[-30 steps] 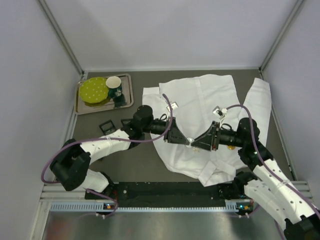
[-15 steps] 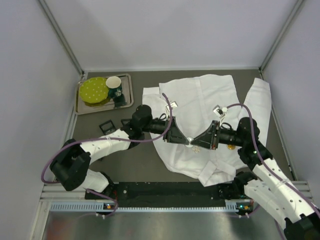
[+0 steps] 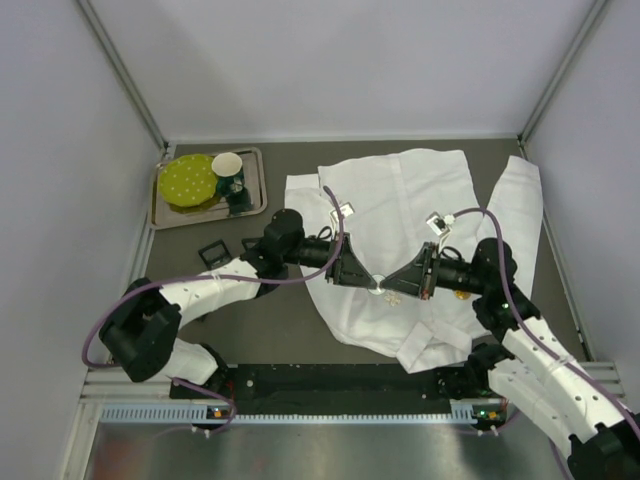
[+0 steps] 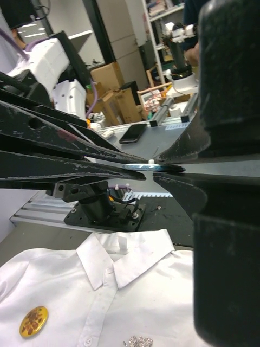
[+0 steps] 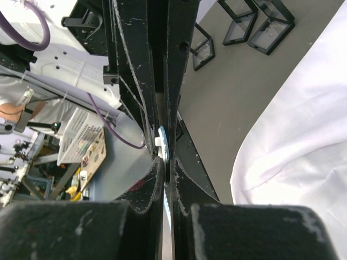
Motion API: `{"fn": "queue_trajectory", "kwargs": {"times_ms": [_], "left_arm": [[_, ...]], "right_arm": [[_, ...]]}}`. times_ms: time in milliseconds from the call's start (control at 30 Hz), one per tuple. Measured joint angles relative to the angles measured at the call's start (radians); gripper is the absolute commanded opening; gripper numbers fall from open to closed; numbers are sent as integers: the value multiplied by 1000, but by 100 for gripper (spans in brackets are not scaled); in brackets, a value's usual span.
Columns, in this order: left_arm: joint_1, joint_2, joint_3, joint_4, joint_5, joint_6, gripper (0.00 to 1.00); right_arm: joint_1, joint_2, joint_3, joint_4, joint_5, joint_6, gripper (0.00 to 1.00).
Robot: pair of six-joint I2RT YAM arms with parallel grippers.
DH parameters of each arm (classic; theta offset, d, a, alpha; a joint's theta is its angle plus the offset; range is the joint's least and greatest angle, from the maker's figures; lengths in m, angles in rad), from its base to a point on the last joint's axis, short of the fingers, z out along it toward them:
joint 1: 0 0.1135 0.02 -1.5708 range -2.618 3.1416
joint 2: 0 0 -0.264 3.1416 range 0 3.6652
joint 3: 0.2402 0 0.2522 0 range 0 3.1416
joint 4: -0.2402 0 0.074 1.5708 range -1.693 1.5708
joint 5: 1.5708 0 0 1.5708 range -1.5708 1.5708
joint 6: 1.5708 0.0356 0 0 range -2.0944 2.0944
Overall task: Remove the brooch from the garment
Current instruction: Close the brooch.
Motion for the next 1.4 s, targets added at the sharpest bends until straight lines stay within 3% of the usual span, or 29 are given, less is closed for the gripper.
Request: {"fn": "queue_trajectory", "kwargs": {"times_ms": [133,367,667,1000,1400], "left_arm": [[0,-11,-2,-26,-37,11,25],[-3,-63,-23,-37,-105,21,26],[-2,-76,-31,-39,-127,20,17],[-1,-51,-31,7,-126,-18,13],[-2,-35,-31,21,-110,-35,18]], "right_arm": [[0,-13,-56,87,26,60,0],[0,-64,-114,182,85,145,0],[0,-76,-121,191,111,175,0],[0,-76,-121,198,123,193,0],[0,-95,-121,190,148,188,0]]}}
